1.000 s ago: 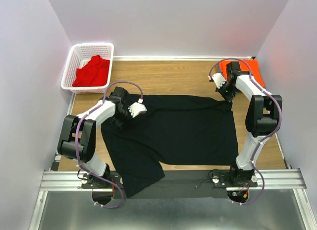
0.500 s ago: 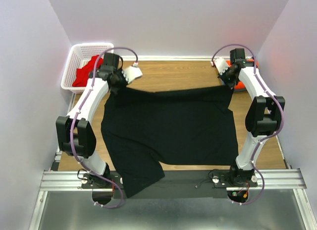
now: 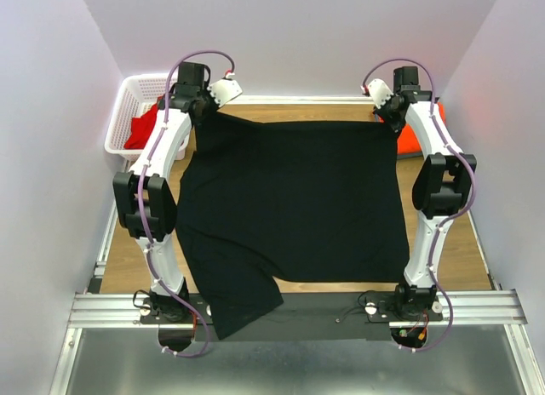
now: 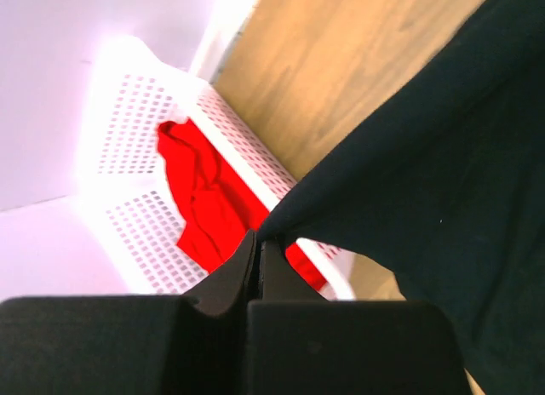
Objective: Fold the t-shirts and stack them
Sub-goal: Fold the flattened tshirt in 1/3 of the way
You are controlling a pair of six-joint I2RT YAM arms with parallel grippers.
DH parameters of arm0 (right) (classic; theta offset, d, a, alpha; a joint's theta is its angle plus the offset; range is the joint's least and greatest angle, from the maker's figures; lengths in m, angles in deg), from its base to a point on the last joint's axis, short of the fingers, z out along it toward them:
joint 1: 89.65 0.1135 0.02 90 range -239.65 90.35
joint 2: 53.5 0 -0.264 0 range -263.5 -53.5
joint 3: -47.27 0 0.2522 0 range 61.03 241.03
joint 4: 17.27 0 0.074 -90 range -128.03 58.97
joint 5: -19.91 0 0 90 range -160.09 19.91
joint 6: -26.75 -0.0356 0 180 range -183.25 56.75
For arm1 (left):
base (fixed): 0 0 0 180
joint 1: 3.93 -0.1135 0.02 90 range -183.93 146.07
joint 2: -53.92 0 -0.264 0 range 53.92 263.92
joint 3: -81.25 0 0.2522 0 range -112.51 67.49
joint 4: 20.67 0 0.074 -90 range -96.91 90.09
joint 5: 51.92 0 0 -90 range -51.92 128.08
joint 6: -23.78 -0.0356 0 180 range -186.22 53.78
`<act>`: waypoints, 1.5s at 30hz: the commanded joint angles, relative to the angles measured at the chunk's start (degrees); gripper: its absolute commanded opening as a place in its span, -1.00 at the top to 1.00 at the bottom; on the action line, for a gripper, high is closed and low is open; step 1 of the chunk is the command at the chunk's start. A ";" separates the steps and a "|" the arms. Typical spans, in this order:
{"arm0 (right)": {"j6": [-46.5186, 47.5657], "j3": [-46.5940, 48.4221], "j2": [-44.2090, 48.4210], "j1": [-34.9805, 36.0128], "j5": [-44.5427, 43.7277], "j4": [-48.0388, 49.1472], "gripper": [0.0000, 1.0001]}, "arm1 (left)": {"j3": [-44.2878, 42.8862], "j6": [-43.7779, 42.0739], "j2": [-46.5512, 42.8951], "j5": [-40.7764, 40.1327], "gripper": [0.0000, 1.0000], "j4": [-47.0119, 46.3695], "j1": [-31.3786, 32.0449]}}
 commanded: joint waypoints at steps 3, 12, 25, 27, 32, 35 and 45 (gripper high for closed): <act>1.24 0.87 -1.08 -0.10 -1.81 0.46 0.99 | -0.82 -1.01 0.40 -2.54 1.00 -2.87 -1.31; 1.42 -7.39 5.24 -0.10 -0.13 0.81 0.99 | 10.60 -3.30 -6.28 -1.48 1.00 -3.66 -1.49; 2.21 -20.05 13.33 -0.01 1.71 0.72 0.99 | 18.87 -5.58 -15.77 3.88 1.00 3.19 -1.84; 2.38 -21.11 14.03 -0.10 1.89 0.72 0.99 | 21.41 -6.37 -17.61 4.84 1.00 4.68 -1.84; 3.08 -25.85 15.62 -0.10 2.15 0.72 0.99 | 26.77 -8.48 -22.18 6.95 1.00 8.98 -1.84; 3.44 -28.58 16.41 -0.10 2.15 0.81 0.99 | 28.53 -9.54 -23.42 8.36 1.00 11.54 -1.84; 2.91 -34.99 14.75 -0.18 2.15 2.12 0.99 | 43.38 -7.80 -25.36 13.81 1.00 12.44 0.09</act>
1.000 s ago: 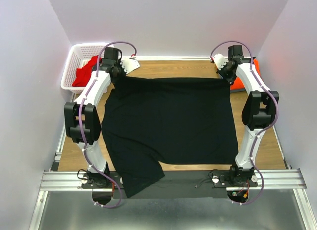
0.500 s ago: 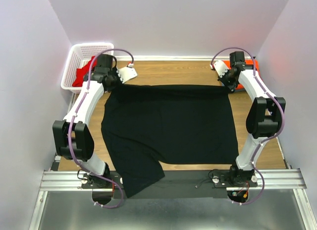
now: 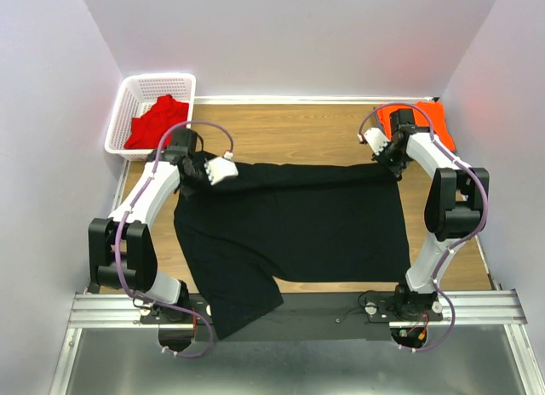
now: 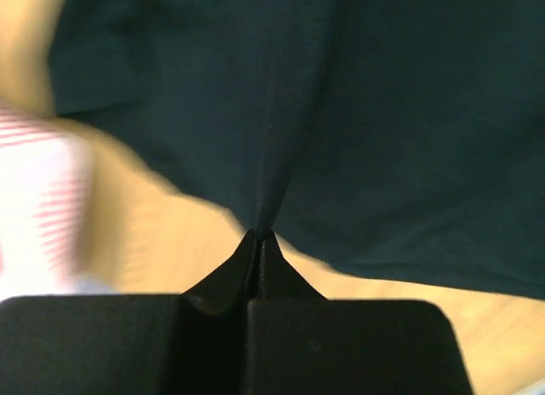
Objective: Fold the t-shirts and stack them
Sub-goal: Fold the flattened tshirt in 1/3 of the way
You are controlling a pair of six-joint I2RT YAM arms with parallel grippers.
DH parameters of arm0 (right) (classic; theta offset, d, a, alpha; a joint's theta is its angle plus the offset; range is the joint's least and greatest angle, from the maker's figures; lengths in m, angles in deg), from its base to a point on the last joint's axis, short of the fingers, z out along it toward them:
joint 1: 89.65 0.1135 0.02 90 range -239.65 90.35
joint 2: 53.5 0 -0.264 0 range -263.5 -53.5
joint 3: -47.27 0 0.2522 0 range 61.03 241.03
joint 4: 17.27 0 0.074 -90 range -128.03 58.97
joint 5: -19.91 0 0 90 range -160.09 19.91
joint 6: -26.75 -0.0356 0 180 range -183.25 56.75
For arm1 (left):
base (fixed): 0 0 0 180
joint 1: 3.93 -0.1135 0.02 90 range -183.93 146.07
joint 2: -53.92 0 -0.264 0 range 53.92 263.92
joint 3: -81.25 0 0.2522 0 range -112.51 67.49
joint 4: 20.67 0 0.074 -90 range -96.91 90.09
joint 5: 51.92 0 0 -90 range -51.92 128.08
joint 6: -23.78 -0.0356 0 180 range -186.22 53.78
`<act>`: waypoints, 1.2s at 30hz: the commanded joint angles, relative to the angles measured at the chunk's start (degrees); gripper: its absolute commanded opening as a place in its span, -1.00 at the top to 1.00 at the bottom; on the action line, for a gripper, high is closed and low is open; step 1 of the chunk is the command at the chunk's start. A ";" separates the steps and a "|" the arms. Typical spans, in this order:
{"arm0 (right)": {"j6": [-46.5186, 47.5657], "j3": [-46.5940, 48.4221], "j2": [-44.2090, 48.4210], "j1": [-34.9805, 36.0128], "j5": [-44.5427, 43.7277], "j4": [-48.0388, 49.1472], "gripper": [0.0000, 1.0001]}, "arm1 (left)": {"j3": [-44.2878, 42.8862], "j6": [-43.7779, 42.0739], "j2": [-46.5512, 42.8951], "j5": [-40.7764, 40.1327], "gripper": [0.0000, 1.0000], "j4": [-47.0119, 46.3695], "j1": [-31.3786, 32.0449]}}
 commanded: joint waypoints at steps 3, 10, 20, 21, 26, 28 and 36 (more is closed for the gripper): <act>-0.54 -2.37 -1.04 -0.10 0.23 0.99 0.99 | 10.03 3.89 0.28 4.42 1.00 -0.84 2.07; -0.46 -4.04 -1.13 -0.10 1.37 1.08 0.99 | 10.93 8.12 2.92 3.89 1.00 -4.19 2.16; -0.11 -4.04 0.63 -0.10 0.93 1.08 0.99 | 0.20 11.02 1.87 5.91 1.00 6.00 2.60; 0.07 -4.22 0.71 -0.10 0.93 1.08 0.99 | -0.06 11.28 1.17 6.09 1.00 6.96 3.12; -0.28 -4.04 0.19 -0.10 0.93 1.08 0.99 | 1.16 12.34 -0.42 6.35 1.00 9.17 7.33; -0.37 -3.87 0.01 -0.01 0.93 1.08 0.99 | 1.34 13.82 -1.03 6.18 1.00 9.69 10.22; -0.19 -3.51 -0.25 -0.10 0.93 1.08 0.99 | -0.16 16.56 -0.42 7.93 1.00 11.81 15.08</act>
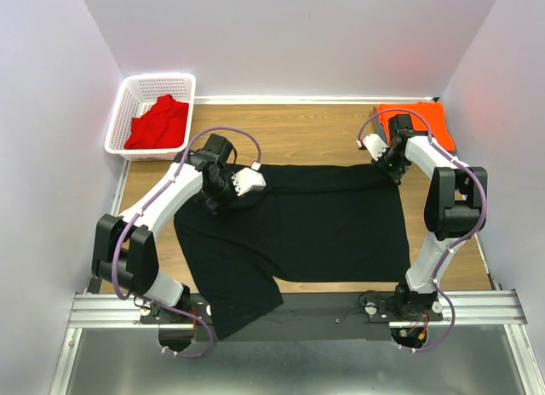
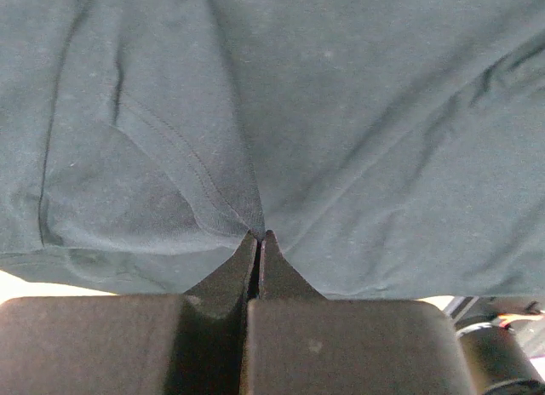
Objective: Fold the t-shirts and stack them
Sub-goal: Fold the flattened tshirt in 1/3 of the way
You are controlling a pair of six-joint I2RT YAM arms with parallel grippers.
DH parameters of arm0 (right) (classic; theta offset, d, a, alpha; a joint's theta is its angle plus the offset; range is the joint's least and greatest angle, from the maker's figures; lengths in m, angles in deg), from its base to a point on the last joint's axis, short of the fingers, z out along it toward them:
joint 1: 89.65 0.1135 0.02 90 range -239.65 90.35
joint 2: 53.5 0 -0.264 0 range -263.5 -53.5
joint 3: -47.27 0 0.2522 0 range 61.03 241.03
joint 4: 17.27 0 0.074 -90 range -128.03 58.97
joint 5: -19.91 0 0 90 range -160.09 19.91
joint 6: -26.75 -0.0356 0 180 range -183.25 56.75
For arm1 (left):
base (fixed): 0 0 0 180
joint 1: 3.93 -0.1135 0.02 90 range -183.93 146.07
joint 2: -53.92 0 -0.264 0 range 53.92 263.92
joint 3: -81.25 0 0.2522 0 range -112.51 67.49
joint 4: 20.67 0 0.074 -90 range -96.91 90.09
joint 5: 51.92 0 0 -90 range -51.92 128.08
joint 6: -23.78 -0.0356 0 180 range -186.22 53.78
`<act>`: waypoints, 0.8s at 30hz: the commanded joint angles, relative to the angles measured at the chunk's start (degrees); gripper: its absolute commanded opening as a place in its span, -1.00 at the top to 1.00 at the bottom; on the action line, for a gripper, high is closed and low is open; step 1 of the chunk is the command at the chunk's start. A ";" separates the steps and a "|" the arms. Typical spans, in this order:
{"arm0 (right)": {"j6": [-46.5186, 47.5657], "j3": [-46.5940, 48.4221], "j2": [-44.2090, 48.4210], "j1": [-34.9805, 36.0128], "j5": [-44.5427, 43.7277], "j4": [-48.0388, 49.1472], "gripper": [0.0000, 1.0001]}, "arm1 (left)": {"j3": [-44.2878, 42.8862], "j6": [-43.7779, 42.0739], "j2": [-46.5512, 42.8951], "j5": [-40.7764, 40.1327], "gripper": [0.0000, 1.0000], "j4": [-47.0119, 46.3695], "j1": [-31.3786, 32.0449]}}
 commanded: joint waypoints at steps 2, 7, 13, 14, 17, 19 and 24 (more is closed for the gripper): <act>-0.02 -0.30 0.29 -0.10 0.41 0.73 0.99 | -0.46 2.09 -0.79 1.51 1.00 2.12 0.43; 0.68 -1.88 0.65 -0.10 0.49 0.73 0.99 | 2.35 1.30 -0.53 -0.69 1.00 0.89 0.34; 1.74 -3.11 1.17 -0.10 -1.00 0.90 0.99 | 4.73 0.07 -0.79 -2.10 1.00 0.19 0.34; 1.91 -3.20 1.26 -0.10 -1.09 0.90 0.99 | 5.16 0.07 -0.88 -2.27 1.00 0.10 0.34; 2.00 -3.20 1.26 -0.10 -1.18 0.99 0.99 | 6.22 -0.11 -1.14 -3.33 1.00 -0.34 0.35; 2.18 -3.46 1.52 -0.10 -1.09 0.99 0.99 | 6.84 -0.19 -1.14 -3.68 1.00 -0.60 0.34; 3.58 -6.09 1.96 -0.10 -2.23 1.17 0.99 | 8.42 -1.42 -1.49 -3.33 1.00 -0.78 0.35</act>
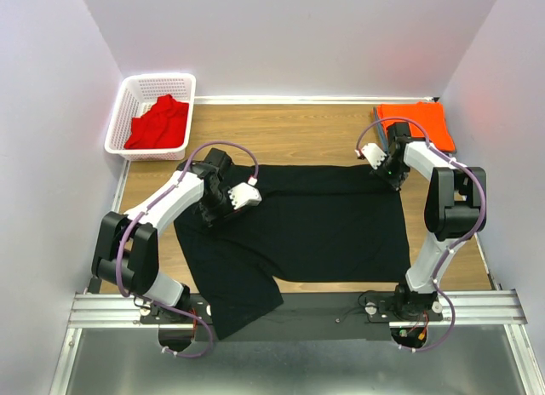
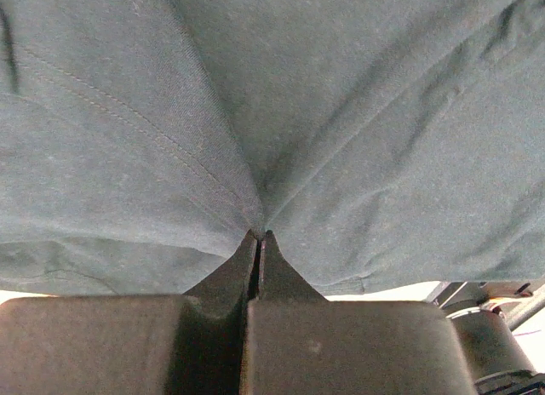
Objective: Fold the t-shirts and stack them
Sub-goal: Fold the flattened tshirt in 1/3 of the way
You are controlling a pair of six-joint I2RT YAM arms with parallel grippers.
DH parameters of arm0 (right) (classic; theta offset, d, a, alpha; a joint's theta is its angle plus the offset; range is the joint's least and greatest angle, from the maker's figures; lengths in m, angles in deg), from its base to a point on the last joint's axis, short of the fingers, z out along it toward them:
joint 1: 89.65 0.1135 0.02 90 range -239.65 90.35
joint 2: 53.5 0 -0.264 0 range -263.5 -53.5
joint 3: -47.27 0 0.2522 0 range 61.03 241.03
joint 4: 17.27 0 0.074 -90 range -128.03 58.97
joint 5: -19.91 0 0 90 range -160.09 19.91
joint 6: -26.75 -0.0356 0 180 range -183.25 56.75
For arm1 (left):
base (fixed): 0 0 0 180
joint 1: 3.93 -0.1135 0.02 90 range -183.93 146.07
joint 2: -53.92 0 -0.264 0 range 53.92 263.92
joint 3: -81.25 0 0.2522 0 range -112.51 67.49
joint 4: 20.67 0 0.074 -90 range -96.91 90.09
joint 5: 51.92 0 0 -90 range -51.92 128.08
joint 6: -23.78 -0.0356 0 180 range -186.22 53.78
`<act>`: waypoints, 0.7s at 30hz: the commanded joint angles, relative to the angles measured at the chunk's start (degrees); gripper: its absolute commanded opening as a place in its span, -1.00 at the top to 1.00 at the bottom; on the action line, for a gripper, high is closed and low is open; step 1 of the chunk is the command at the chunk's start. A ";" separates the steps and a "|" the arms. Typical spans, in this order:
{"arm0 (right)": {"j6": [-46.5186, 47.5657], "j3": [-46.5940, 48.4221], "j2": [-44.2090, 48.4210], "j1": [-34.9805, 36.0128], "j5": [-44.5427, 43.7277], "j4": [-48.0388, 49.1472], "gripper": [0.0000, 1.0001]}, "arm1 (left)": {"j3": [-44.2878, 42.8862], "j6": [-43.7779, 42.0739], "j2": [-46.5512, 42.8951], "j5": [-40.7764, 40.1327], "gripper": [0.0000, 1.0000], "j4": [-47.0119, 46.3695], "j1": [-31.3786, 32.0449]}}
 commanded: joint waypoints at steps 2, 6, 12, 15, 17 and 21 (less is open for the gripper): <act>1.99 -2.71 1.86 -0.10 -2.32 0.75 0.99 | 1.34 -2.06 -1.93 -0.77 1.00 0.05 0.11; 1.20 -1.58 1.24 -0.10 -1.97 1.19 0.99 | 1.51 -2.85 -2.46 -0.42 1.00 0.75 0.19; 0.41 1.32 1.41 -0.10 -1.71 1.11 0.99 | -1.55 -2.59 -3.25 -0.43 1.00 1.36 0.11; 0.85 0.98 2.73 -0.10 -1.44 1.11 0.99 | -2.44 -3.29 -2.81 -0.86 1.00 2.25 0.02; 1.02 0.28 3.70 -0.01 -1.53 1.11 0.99 | -2.61 -3.55 -3.07 -1.47 1.00 2.07 -0.24; 1.20 -1.39 4.84 -0.10 -1.27 1.11 0.99 | -5.15 -4.78 -2.46 0.10 1.00 4.35 -1.30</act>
